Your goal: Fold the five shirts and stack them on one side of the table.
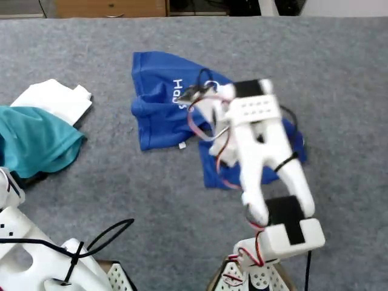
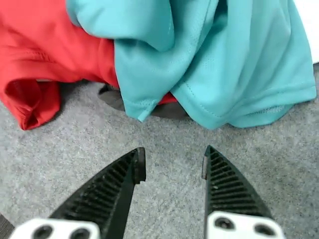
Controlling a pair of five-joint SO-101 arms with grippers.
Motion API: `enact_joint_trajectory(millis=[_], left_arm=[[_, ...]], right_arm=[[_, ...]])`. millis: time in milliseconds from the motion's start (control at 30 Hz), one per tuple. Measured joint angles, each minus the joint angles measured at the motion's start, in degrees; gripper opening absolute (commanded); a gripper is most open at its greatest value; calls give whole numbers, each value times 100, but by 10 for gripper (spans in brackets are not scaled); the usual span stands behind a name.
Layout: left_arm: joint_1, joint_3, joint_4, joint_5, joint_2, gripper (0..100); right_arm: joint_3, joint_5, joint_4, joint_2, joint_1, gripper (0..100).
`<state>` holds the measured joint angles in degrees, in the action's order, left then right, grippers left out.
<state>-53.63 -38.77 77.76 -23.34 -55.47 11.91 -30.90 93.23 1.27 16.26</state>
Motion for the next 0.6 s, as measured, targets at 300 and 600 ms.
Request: enact_joint_trajectory(millis=[300, 600], left_arm=[[0, 9, 0, 0, 0, 198], [0, 0, 0, 0, 0, 198]], right_arm=[[2092, 1081, -1829, -791, 651, 224], [2365, 1354, -2321, -800, 905, 224]])
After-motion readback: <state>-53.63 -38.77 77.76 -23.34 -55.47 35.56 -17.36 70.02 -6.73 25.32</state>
